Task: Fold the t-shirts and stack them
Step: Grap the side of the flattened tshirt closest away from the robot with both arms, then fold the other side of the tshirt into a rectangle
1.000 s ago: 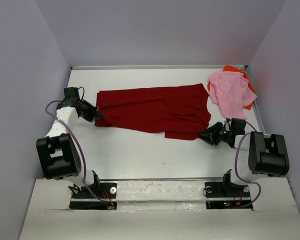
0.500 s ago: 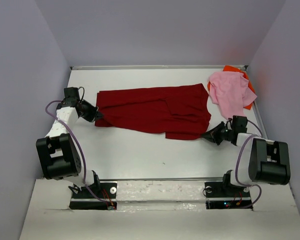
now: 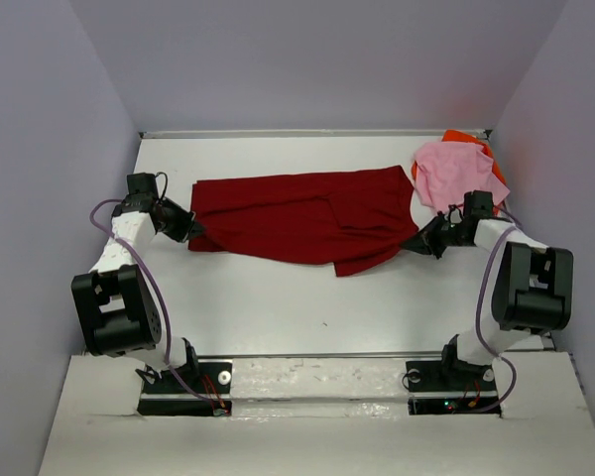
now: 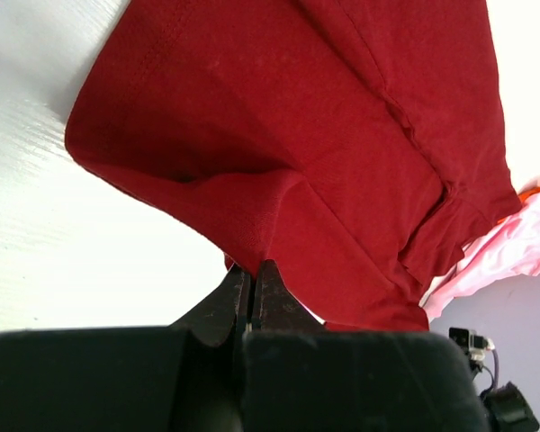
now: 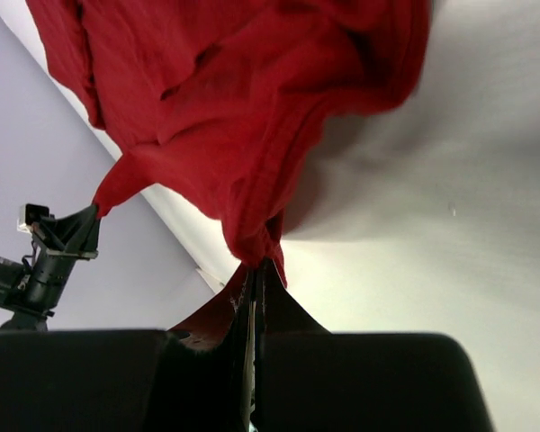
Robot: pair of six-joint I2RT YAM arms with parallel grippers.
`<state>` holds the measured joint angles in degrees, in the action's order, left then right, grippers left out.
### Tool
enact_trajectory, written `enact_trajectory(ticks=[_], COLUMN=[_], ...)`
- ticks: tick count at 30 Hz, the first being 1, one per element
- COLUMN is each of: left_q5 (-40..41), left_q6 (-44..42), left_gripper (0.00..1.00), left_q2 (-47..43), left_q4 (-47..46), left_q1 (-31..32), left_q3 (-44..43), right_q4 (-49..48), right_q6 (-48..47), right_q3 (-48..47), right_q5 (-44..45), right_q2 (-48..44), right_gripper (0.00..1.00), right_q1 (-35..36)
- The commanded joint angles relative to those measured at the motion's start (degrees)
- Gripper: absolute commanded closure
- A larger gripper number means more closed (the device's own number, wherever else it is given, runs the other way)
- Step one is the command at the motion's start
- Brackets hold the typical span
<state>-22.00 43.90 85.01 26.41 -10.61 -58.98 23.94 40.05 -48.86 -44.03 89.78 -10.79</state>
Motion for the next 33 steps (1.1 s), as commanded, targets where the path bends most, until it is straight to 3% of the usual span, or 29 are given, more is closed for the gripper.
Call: enact_trajectory(ticks=[1, 7, 15, 33], left_q5=[-0.4, -0.4, -1.5, -2.0], left_q6=[-1.1, -2.1, -3.9, -1.5], left_gripper=[1.00, 1.00, 1.00, 1.00], left_q2=[-2.6, -3.6, -3.6, -1.4], left_q4=[1.4, 2.2, 2.7, -1.8], left_q1=[-0.6, -4.4, -10.7, -11.1], left_q3=[-1.6, -1.0, -0.3, -0.2], right_q4=[3.2, 4.7, 7.4, 9.6], right_q6=[-2.8, -3.7, -6.2, -6.2], right_q3=[-7.6, -16.6, -20.5, -33.1], right_q5=[-1.6, -1.3, -1.8, -4.7], right_q2=[4.5, 11.0, 12.2, 20.4], right_gripper=[1.00, 1.00, 1.00, 1.00], right_q1=[0.3, 0.3, -4.5, -6.4])
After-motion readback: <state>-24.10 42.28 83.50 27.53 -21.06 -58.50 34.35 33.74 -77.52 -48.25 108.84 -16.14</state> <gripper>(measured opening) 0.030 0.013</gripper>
